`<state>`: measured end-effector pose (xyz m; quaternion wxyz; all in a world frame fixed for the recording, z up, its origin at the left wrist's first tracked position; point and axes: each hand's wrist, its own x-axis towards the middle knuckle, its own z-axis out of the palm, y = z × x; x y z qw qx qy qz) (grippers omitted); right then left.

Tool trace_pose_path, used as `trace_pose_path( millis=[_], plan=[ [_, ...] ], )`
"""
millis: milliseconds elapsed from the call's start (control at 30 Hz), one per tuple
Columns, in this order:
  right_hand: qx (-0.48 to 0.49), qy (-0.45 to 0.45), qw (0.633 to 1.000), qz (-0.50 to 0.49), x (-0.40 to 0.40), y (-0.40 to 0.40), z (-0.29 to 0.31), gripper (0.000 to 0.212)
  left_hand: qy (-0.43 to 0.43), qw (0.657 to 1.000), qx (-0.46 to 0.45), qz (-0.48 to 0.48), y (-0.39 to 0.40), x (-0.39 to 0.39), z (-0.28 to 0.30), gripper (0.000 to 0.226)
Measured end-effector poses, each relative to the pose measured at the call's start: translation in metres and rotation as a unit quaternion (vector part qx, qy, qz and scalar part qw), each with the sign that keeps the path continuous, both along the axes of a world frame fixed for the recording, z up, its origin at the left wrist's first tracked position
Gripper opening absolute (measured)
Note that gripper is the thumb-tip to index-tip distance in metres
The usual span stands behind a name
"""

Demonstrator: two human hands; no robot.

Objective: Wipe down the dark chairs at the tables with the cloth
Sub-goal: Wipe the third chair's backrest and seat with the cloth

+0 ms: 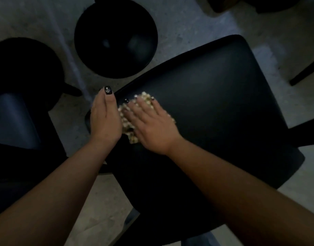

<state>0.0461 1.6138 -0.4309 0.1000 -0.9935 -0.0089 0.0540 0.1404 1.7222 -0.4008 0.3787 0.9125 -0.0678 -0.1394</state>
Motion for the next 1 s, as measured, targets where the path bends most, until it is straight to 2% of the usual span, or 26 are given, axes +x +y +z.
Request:
trace_pose_path(
  millis=[67, 133, 167, 233, 300, 333, 367, 467, 500, 567, 633, 767, 1000],
  plan=[
    [-0.009, 0.001, 0.999, -0.039, -0.005, -0.045, 0.001, 0.053, 0.031, 0.999, 0.014, -0.028, -0.012, -0.002, -0.003, 0.036],
    [-0.018, -0.002, 0.986, -0.164, -0.013, -0.099, 0.0, 0.051, 0.042, 0.989, 0.061, -0.127, -0.026, -0.001, -0.003, 0.053],
    [-0.026, -0.003, 0.968, -0.251, -0.019, -0.125, 0.0, 0.051, 0.039, 0.977, 0.089, -0.191, -0.033, 0.0, -0.002, 0.065],
    [-0.027, 0.004, 0.904, -0.427, -0.03, -0.164, -0.001, 0.053, 0.043, 0.942, 0.134, -0.306, -0.048, 0.002, 0.003, 0.085],
    [-0.019, 0.007, 0.849, -0.528, -0.033, -0.173, -0.003, 0.055, 0.051, 0.906, 0.158, -0.389, -0.069, 0.005, 0.008, 0.099],
    [-0.022, 0.007, 0.842, -0.539, -0.031, -0.166, -0.004, 0.056, 0.059, 0.887, 0.171, -0.424, -0.081, 0.008, 0.01, 0.107],
    [-0.025, 0.005, 0.853, -0.522, -0.031, -0.156, -0.004, 0.057, 0.071, 0.865, 0.195, -0.456, -0.095, 0.01, 0.012, 0.115],
    [-0.01, 0.002, 0.94, -0.342, -0.039, -0.125, -0.001, 0.057, 0.091, 0.798, 0.298, -0.515, -0.133, 0.01, 0.015, 0.136],
    [-0.009, 0.01, 0.962, -0.274, -0.044, -0.123, 0.001, 0.057, 0.101, 0.792, 0.324, -0.507, -0.139, 0.006, 0.016, 0.14],
    [-0.024, 0.028, 0.98, -0.198, -0.049, -0.152, 0.005, 0.056, 0.097, 0.797, 0.355, -0.479, -0.15, -0.007, 0.017, 0.142],
    [-0.038, 0.035, 0.975, -0.217, -0.043, -0.193, 0.002, 0.055, 0.083, 0.804, 0.367, -0.46, -0.152, -0.016, 0.016, 0.142],
    [0.028, 0.035, 0.926, -0.375, -0.018, -0.255, -0.001, 0.053, 0.07, 0.815, 0.366, -0.443, -0.15, -0.018, 0.007, 0.145],
    [0.072, 0.006, 0.904, -0.422, -0.016, -0.255, -0.006, 0.051, 0.053, 0.814, 0.377, -0.439, -0.147, -0.018, 0.003, 0.145]
  ],
)
